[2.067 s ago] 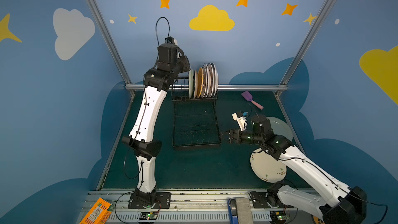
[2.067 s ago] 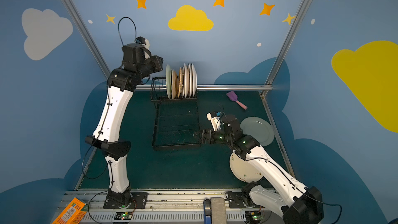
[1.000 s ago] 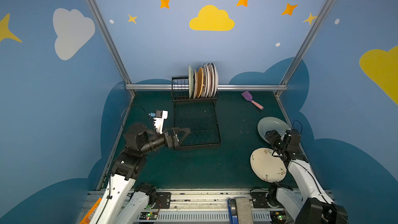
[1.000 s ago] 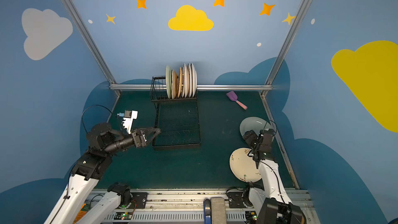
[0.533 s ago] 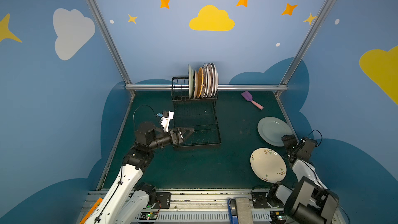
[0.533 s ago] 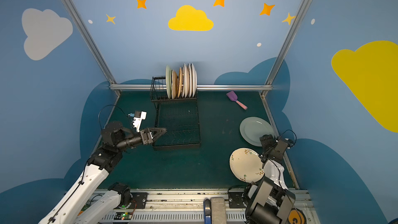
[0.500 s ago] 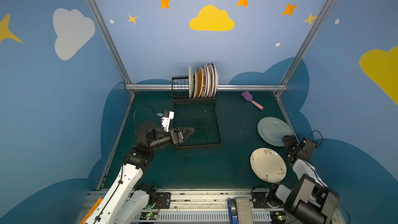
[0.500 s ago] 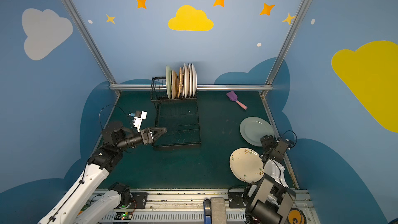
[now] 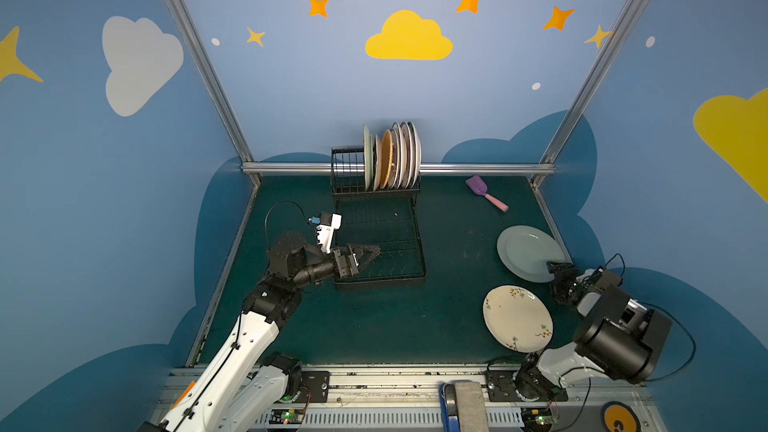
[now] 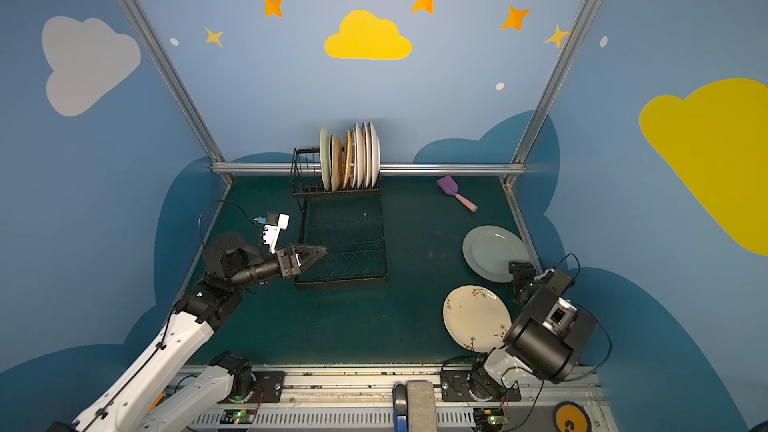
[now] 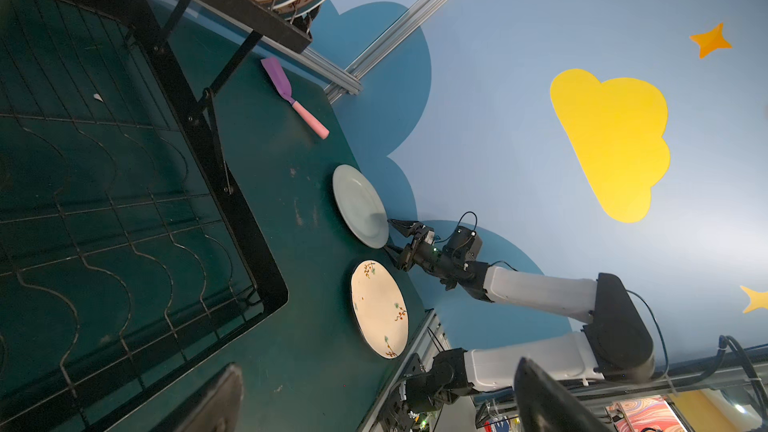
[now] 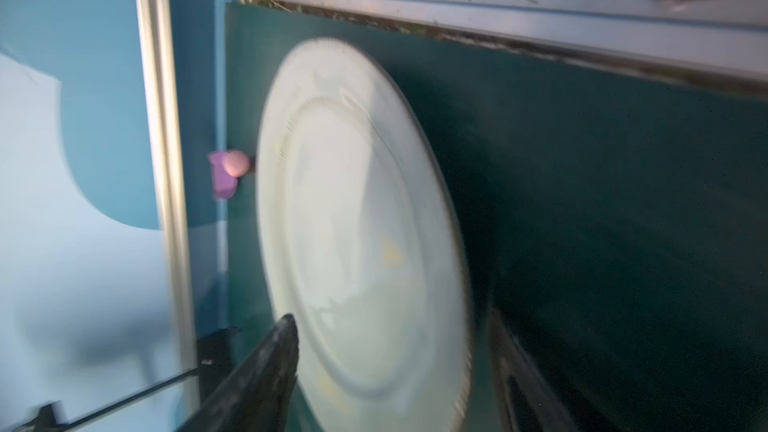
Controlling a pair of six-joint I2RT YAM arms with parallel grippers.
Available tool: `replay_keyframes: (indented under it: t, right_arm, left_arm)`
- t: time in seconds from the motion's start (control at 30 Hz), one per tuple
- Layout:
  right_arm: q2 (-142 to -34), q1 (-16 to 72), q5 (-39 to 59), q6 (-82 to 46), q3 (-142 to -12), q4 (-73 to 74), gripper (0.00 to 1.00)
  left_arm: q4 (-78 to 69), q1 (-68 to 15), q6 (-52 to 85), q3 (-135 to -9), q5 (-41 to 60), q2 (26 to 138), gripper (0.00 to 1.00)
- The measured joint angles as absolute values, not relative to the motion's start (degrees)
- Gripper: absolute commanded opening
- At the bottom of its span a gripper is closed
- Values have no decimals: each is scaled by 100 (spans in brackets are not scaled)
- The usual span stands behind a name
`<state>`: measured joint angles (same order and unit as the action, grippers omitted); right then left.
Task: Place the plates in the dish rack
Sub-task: 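Slide the right gripper under the plain pale plate's edge and tilt it up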
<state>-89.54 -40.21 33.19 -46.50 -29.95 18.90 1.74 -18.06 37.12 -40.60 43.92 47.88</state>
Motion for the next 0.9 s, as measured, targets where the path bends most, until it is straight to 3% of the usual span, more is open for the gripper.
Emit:
replay_keyframes:
  t: [0.33,0.63,0.9]
  right_arm:
    - [-10014,-4136,4504,-4925,-3260,2915,57]
    - [-10637,-4023,4923,-4965,-3579,2908,20]
    - [-10735,-3920,5231,-5039,-3581,3083,2]
  left_arm:
    - [207,-1813,3728,-4209,4191,4554,100]
    - [252,-1817,3715,-4219,4088,4451,100]
    - [408,-1817,3651,-4219,3889,4171,100]
